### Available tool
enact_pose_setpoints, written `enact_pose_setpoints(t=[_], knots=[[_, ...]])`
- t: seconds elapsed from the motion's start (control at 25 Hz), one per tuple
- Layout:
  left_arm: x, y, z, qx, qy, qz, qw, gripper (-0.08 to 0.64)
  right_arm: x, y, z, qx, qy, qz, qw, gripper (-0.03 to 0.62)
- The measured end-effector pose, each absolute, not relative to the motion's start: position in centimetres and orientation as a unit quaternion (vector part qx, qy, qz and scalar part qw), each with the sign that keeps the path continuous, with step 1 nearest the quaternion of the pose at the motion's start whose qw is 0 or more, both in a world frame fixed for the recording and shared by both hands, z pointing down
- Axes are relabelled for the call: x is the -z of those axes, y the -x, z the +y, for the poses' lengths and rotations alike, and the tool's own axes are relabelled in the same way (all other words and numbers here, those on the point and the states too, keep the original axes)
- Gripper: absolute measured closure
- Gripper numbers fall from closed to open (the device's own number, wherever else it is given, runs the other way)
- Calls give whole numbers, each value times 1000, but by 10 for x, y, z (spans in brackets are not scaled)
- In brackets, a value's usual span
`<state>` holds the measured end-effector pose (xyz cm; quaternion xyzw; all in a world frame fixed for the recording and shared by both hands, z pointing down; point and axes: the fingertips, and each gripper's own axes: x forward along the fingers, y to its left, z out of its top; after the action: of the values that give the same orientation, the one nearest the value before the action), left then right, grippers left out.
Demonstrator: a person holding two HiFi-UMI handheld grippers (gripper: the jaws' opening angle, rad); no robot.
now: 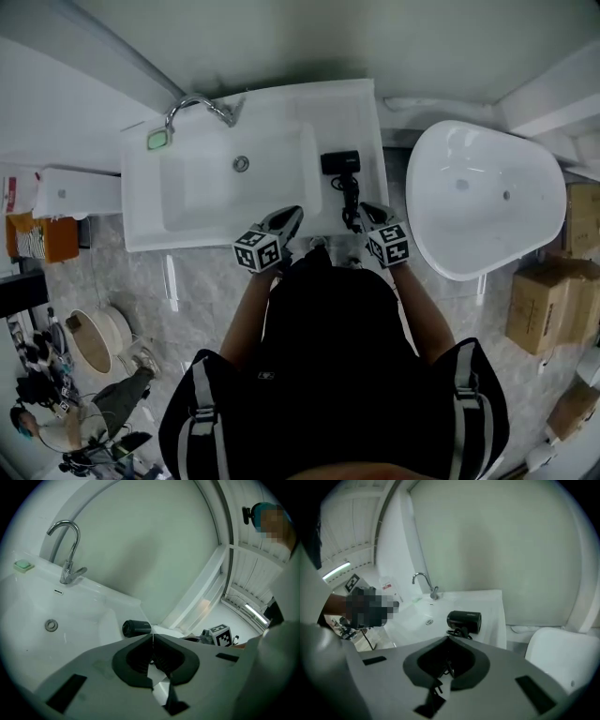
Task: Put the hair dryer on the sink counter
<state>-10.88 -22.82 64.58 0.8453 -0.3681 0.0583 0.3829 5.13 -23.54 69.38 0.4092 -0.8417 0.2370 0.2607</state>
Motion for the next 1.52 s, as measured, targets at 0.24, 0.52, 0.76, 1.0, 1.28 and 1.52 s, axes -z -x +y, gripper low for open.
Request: enact_pose_setpoints(t=[0.24,0.52,0.76,1.0,1.28,1.52], knots=[[-642,78,-200,-71,-850,-358,379,543,-659,-66,-206,-203,-388,-867,237,534],[-635,46,-173,-72,-858,-353,367,543,-651,-94,-176,-195,-391,-869,233,534],[-631,30,-147,-70,-858,-359,360,543,-659,-115,-153,-192,-391,-867,241,534],[-632,26,-122,-71,-854,-372,356,543,-660,-124,-135,-191,-383,-871,239,534],[-632,30,-106,-64,-850,-387,351,543,-663,-126,-120,-191,-380,-873,238,534],[-633,27,-94,-64,-849,-390,352,543,-663,-130,-109,-190,-382,-873,237,534]])
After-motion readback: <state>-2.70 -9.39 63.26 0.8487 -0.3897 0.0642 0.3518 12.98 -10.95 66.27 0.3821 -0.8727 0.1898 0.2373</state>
